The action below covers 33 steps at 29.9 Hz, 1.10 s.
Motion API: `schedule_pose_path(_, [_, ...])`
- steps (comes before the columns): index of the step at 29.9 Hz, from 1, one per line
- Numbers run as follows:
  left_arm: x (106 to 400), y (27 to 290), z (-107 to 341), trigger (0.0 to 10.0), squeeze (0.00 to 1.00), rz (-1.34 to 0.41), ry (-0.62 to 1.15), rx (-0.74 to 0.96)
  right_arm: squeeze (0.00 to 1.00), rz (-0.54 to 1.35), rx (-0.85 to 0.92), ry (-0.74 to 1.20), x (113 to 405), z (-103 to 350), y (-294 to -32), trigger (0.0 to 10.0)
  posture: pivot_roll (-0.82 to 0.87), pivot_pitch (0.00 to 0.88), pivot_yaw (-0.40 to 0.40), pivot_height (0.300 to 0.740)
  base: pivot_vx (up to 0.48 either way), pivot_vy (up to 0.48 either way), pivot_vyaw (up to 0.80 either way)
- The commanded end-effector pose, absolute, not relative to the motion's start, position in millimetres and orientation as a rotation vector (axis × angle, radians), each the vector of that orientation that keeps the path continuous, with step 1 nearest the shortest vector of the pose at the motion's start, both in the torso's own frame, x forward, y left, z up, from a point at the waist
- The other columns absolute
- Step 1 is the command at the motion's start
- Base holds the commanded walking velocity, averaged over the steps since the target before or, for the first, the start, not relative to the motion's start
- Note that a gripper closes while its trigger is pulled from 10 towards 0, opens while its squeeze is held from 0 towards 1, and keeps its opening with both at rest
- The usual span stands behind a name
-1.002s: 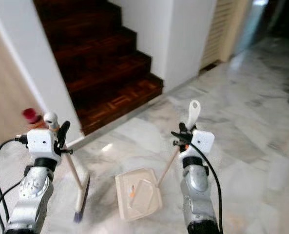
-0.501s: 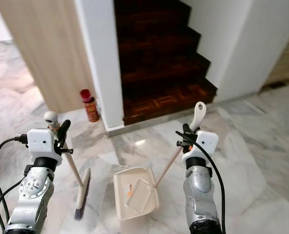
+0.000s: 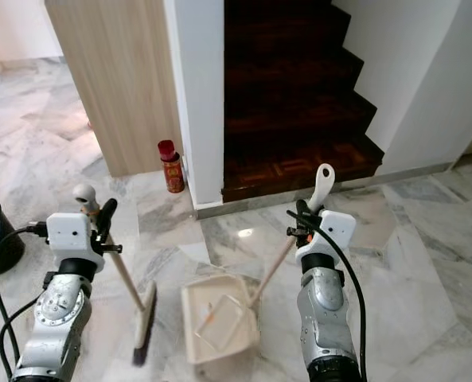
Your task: Sweep floor
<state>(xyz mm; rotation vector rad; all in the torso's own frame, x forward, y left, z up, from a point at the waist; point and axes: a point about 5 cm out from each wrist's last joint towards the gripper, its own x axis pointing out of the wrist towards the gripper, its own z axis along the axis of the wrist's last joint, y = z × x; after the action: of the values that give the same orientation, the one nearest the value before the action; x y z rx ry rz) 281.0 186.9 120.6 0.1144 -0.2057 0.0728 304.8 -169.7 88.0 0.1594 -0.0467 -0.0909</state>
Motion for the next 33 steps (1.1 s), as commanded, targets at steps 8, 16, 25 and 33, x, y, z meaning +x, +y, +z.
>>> schedule_pose_path(8, [282.6,190.7,133.4,10.0,0.0,0.083,-0.253,0.128,0.0,-0.076,0.184,-0.088,310.1,100.1,-164.6,10.0,0.09,0.027,-0.028,0.74,0.0,0.408,0.0])
schedule_pose_path(16, [282.9,189.0,132.6,10.0,0.0,0.081,-0.25,0.123,0.0,-0.074,0.182,-0.083,311.0,100.5,-165.4,10.0,0.08,0.024,-0.033,0.74,0.0,0.411,0.0])
schedule_pose_path(25, [282.8,186.5,131.4,10.0,0.0,0.081,-0.25,0.114,0.0,-0.066,0.177,-0.081,312.5,101.8,-166.1,10.0,0.08,0.012,-0.041,0.74,0.0,0.413,0.0])
schedule_pose_path(33, [282.1,184.7,130.0,10.0,0.0,0.081,-0.25,0.109,0.0,-0.062,0.168,-0.085,314.3,104.4,-168.3,10.0,0.07,0.0,-0.047,0.74,0.0,0.413,0.0])
